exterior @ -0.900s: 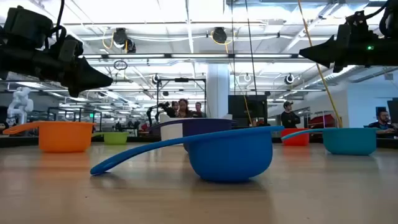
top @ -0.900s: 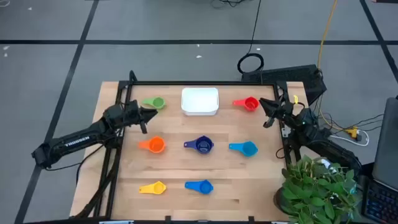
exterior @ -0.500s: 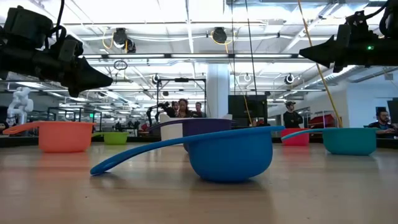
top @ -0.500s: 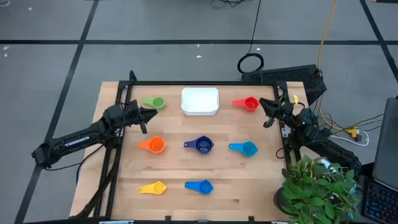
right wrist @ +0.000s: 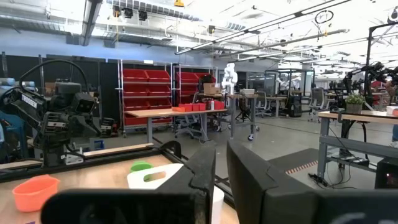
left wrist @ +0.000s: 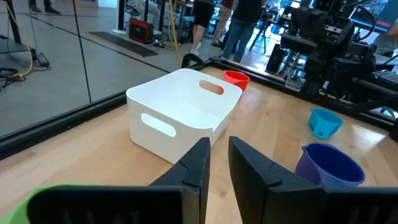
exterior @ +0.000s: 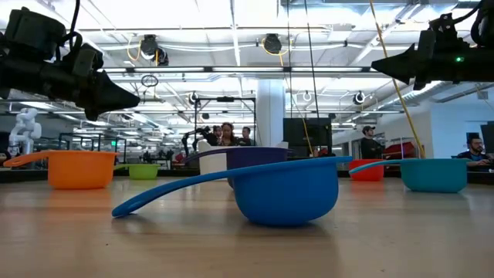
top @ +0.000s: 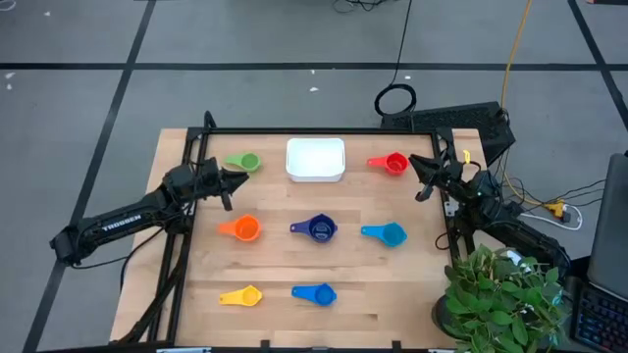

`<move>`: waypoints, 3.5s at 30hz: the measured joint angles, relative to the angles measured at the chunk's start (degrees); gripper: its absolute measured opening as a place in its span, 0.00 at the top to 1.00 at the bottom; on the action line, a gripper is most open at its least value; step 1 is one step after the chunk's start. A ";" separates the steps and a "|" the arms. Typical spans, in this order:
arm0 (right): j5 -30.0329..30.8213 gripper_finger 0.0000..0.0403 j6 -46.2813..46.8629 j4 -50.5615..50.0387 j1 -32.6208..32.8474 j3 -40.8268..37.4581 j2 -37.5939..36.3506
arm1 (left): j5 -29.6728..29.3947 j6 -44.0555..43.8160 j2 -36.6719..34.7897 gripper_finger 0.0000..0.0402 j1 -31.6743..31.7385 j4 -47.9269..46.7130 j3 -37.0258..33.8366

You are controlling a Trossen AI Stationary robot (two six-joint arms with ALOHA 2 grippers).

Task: Nest measuring cups in basket

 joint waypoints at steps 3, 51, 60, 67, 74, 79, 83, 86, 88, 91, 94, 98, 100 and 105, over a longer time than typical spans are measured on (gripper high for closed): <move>0.00 0.92 0.00 0.02 0.00 0.00 0.00 | 0.02 0.00 0.00 0.85 0.00 0.00 0.00; 0.00 0.92 0.00 0.02 -0.02 0.00 0.00 | 0.01 0.01 0.01 0.85 0.01 -0.02 0.01; 0.00 0.92 0.00 0.02 -0.02 -0.01 -0.02 | 0.00 0.00 -0.01 0.85 0.01 -0.01 0.00; 0.00 0.92 0.00 0.00 -0.02 0.00 -0.02 | 0.02 0.00 0.01 0.85 -0.01 -0.02 0.00; 0.00 0.92 0.00 0.01 -0.01 0.00 -0.01 | 0.00 0.00 -0.01 0.85 0.01 0.00 0.02; 0.02 0.92 0.00 0.02 -0.01 -0.01 -0.02 | 0.01 0.00 0.00 0.85 0.01 0.00 0.02; 0.01 0.92 0.00 0.00 -0.01 -0.02 0.00 | 0.02 0.00 0.00 0.85 0.00 0.04 0.01; 0.02 0.92 0.00 0.01 -0.01 0.00 -0.02 | 0.00 0.00 0.00 0.85 0.01 0.09 0.00; 0.00 0.92 0.00 0.02 -0.02 0.00 0.00 | 0.01 -0.01 0.01 0.85 0.01 0.08 0.00; 0.00 0.92 0.00 0.01 0.00 0.00 -0.02 | 0.45 -1.17 -0.01 0.85 -0.01 -0.24 0.01; 0.02 0.92 0.00 0.00 -0.01 0.00 -0.02 | 3.34 -4.13 0.02 0.85 -0.02 -1.96 0.00; 0.00 0.92 0.00 0.02 0.00 0.00 0.00 | -1.51 -2.82 0.16 0.85 0.01 -1.76 0.00; 0.00 0.92 0.00 0.02 -0.02 0.00 -0.01 | -3.57 -4.18 0.16 0.85 0.01 -1.66 0.00; 0.00 0.92 0.00 0.02 0.00 -0.02 0.00 | 0.93 -3.92 0.34 0.85 -0.12 -3.44 3.53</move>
